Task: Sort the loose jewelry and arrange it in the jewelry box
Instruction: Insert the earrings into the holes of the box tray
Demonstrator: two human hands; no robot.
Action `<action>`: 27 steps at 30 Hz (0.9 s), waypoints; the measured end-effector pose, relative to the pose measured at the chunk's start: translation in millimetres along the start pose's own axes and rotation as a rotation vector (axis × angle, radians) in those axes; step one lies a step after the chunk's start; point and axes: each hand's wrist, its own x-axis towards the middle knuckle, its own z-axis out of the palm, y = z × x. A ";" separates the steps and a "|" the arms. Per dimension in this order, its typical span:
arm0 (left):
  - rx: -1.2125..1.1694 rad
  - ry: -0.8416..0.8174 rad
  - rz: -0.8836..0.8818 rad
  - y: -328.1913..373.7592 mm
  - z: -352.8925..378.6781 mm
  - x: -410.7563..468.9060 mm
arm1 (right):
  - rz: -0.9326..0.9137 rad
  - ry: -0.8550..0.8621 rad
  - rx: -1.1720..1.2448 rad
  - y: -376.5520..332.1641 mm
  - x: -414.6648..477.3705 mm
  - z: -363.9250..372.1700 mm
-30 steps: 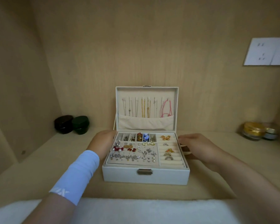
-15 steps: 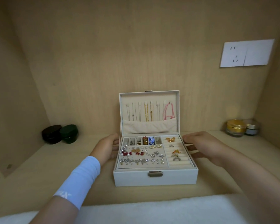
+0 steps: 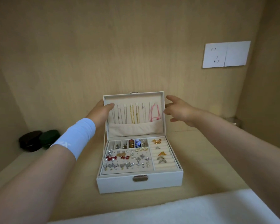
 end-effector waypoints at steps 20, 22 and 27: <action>0.364 -0.009 0.484 -39.4 -31.8 -143.2 | -0.529 0.048 -0.564 56.8 -129.4 -6.7; 0.339 -0.011 0.487 -53.6 -24.9 -154.6 | -0.544 0.043 -0.569 73.3 -138.1 1.6; 0.343 -0.006 0.441 -78.7 -12.8 -166.6 | -0.556 0.033 -0.667 100.2 -147.6 21.7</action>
